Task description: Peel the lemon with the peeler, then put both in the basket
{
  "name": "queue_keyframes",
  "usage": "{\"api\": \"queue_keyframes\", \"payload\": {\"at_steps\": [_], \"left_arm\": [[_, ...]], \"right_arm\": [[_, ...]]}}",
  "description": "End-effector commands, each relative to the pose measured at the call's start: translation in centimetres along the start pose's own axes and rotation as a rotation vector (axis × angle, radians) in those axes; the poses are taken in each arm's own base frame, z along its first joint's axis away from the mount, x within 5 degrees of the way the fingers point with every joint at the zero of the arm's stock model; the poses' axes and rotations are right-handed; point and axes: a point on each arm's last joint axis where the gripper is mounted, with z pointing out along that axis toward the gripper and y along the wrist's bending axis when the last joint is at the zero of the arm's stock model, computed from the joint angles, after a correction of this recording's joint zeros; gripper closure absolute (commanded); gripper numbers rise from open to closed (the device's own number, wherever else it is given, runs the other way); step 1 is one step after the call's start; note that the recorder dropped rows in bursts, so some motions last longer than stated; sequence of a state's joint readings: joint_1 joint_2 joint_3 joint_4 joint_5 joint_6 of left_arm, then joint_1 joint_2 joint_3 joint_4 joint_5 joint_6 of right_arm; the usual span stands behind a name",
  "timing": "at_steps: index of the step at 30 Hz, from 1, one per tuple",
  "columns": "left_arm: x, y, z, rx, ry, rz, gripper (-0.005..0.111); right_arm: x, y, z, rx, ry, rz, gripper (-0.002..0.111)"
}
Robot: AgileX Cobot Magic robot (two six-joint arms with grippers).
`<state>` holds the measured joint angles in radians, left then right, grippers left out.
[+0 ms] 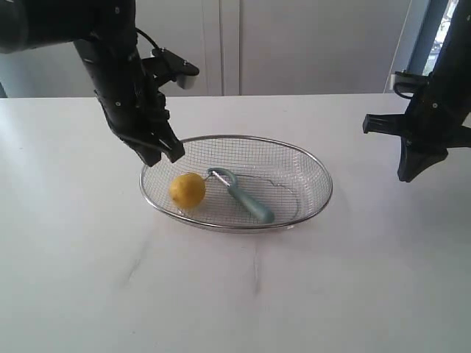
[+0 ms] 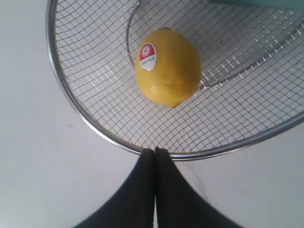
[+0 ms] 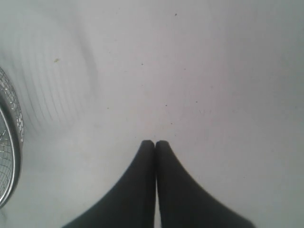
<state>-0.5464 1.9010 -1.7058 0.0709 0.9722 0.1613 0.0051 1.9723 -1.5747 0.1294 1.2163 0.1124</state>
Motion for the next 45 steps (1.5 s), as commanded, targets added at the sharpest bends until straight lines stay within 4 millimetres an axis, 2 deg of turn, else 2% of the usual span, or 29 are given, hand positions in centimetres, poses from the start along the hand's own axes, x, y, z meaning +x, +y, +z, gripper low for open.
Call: {"api": "queue_keyframes", "payload": {"at_steps": [1,4,8,16,21,34,39,45], "left_arm": [[1.3,2.1,-1.4,-0.01,0.026,-0.095,0.107],[2.5,4.0,-1.4,-0.01,0.066,-0.147,0.107],[4.6,7.2,-1.6,-0.019,0.117,-0.329,0.107],[8.0,10.8,-2.0,-0.014,0.206,-0.576,0.107],[8.6,11.2,-2.1,-0.01,0.224,-0.623,0.107],[8.6,10.8,-2.3,0.019,0.211,-0.644,0.107],[9.5,9.9,-3.8,0.014,0.196,-0.639,0.107],[11.5,8.1,-5.7,0.009,0.18,-0.639,0.107]], "right_arm": [[0.0,-0.2,-0.6,0.001,-0.012,-0.001,0.108],[0.0,-0.2,-0.6,0.001,-0.012,-0.001,0.108],[0.0,-0.2,-0.6,0.001,-0.012,-0.001,0.108],[0.0,-0.2,-0.6,0.001,-0.012,-0.001,0.108],[0.0,-0.2,-0.6,0.001,-0.012,-0.001,0.108],[0.0,-0.2,-0.6,0.001,-0.012,-0.001,0.108],[0.0,-0.2,-0.6,0.001,-0.012,-0.001,0.108],[0.0,-0.2,-0.6,0.001,-0.012,-0.001,0.108]]}}
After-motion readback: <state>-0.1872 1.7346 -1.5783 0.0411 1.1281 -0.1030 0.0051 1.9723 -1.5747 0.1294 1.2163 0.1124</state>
